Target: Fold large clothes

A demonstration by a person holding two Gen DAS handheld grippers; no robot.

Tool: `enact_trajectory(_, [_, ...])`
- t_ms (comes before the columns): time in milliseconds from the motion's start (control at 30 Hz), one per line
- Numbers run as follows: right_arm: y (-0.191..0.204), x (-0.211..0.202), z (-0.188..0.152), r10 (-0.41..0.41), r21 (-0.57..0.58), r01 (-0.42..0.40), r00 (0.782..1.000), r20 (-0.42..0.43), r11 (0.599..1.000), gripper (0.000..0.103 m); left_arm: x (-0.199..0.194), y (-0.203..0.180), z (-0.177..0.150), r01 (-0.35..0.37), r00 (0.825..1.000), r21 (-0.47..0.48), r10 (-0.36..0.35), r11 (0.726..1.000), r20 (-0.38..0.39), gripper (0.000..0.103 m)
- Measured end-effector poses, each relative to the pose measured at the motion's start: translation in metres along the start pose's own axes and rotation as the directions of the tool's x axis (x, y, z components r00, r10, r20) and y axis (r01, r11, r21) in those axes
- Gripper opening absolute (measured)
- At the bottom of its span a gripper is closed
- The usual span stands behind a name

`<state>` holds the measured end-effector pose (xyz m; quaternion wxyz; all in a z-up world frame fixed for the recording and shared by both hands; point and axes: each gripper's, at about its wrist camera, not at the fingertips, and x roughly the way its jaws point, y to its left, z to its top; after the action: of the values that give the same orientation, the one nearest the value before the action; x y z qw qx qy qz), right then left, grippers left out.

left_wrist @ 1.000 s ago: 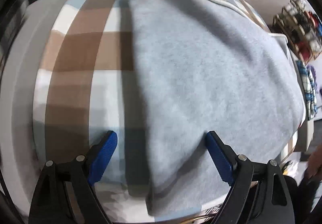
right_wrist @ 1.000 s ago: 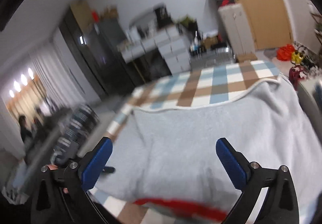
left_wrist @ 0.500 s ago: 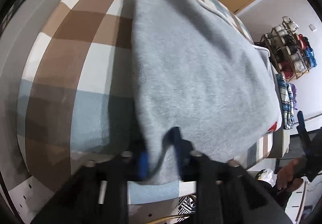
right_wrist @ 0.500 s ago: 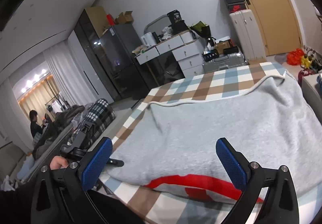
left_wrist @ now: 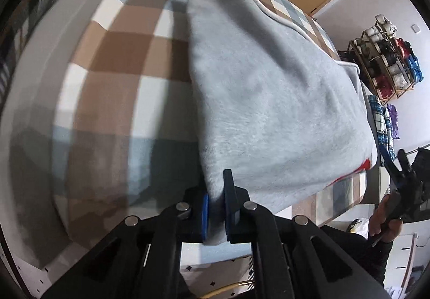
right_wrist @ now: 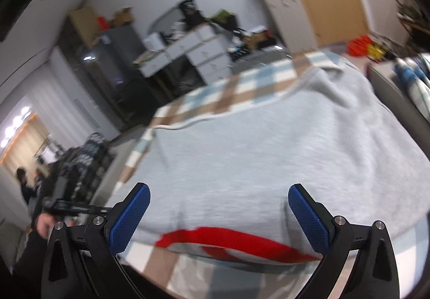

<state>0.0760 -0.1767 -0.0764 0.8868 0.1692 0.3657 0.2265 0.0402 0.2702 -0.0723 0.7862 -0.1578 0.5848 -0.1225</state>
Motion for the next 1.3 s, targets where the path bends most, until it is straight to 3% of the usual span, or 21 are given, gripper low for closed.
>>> enact_trajectory(200, [-0.063, -0.001, 0.007, 0.050, 0.279, -0.037, 0.998, -0.041, 0.960, 0.103, -0.010, 0.003, 0.019, -0.048, 0.998, 0.012, 0.048, 0.999, 0.032, 0.004])
enact_trajectory(333, [-0.084, -0.021, 0.016, -0.105, 0.255, 0.103, 0.994, -0.004, 0.961, 0.103, -0.014, -0.004, 0.018, -0.092, 0.995, 0.030, 0.090, 0.995, 0.049, 0.004])
enact_trajectory(367, [-0.089, -0.025, 0.018, -0.131, 0.250, 0.126, 0.991, 0.005, 0.960, 0.103, -0.016, -0.004, 0.017, -0.160, 0.985, 0.037, 0.158, 0.986, 0.071, 0.000])
enact_trajectory(400, [-0.097, -0.031, 0.019, -0.161, 0.256, 0.151, 0.987, 0.019, 0.955, 0.103, -0.021, 0.000, 0.015, -0.252, 0.963, 0.031, 0.247, 0.967, 0.106, 0.000])
enact_trajectory(433, [-0.102, -0.034, 0.020, -0.186, 0.266, 0.173, 0.982, 0.024, 0.948, 0.103, -0.024, 0.008, 0.014, -0.256, 0.962, 0.018, 0.252, 0.967, 0.108, 0.000])
enact_trajectory(500, [-0.116, -0.039, 0.020, -0.229, 0.291, 0.214, 0.973, 0.016, 0.932, 0.103, -0.026, 0.025, 0.008, -0.178, 0.982, -0.038, 0.180, 0.983, 0.049, 0.000])
enact_trajectory(567, [-0.127, -0.038, 0.020, -0.267, 0.302, 0.257, 0.964, -0.008, 0.918, 0.103, -0.034, 0.028, 0.000, -0.152, 0.984, -0.080, 0.159, 0.985, 0.084, 0.000])
enact_trajectory(700, [-0.142, -0.038, 0.018, -0.329, 0.323, 0.323, 0.944, -0.037, 0.889, 0.103, -0.032, -0.014, -0.012, -0.017, 0.997, 0.007, 0.016, 1.000, 0.069, 0.000])
enact_trajectory(733, [-0.144, -0.038, 0.016, -0.352, 0.320, 0.348, 0.935, -0.047, 0.881, 0.103, -0.028, -0.028, -0.013, 0.001, 0.998, 0.037, -0.003, 0.999, 0.066, 0.007])
enact_trajectory(767, [-0.144, -0.037, 0.015, -0.364, 0.314, 0.362, 0.930, -0.056, 0.877, 0.103, -0.023, -0.046, -0.014, 0.020, 0.997, 0.074, -0.026, 0.997, 0.068, 0.027])
enact_trajectory(800, [-0.145, -0.037, 0.013, -0.367, 0.308, 0.367, 0.928, -0.061, 0.878, 0.103, -0.016, -0.063, -0.015, 0.051, 0.996, 0.111, -0.059, 0.993, 0.072, 0.039])
enact_trajectory(833, [-0.144, -0.036, 0.012, -0.375, 0.295, 0.377, 0.925, -0.068, 0.878, 0.103, -0.011, -0.074, -0.013, 0.072, 0.994, 0.132, -0.082, 0.989, 0.074, 0.068])
enact_trajectory(867, [-0.143, -0.035, 0.011, -0.401, 0.271, 0.407, 0.913, -0.081, 0.872, 0.103, -0.003, -0.086, -0.013, 0.087, 0.991, 0.147, -0.100, 0.985, 0.085, 0.075])
enact_trajectory(933, [-0.139, -0.033, 0.010, -0.431, 0.235, 0.441, 0.897, -0.095, 0.866, 0.103, 0.015, -0.102, -0.007, 0.093, 0.991, 0.159, -0.106, 0.983, 0.075, 0.075])
enact_trajectory(1000, [-0.133, -0.035, 0.009, -0.491, 0.204, 0.504, 0.864, -0.114, 0.839, 0.103, 0.033, -0.114, -0.005, 0.092, 0.994, 0.158, -0.099, 0.983, 0.040, 0.075])
enact_trajectory(1033, [-0.131, -0.038, 0.008, -0.503, 0.207, 0.515, 0.857, -0.114, 0.832, 0.103, 0.038, -0.116, -0.006, 0.104, 0.994, 0.163, -0.110, 0.981, 0.029, 0.075])
enact_trajectory(1200, [-0.125, -0.063, -0.011, -0.328, 0.351, 0.337, 0.941, -0.088, 0.874, 0.103, 0.055, -0.124, -0.019, 0.017, 0.998, 0.250, -0.030, 0.968, 0.049, 0.075])
enact_trajectory(1300, [-0.130, -0.064, -0.032, -0.153, 0.472, 0.185, 0.982, -0.107, 0.862, 0.103, 0.064, -0.113, -0.017, 0.041, 0.998, 0.238, -0.052, 0.970, 0.039, 0.075])
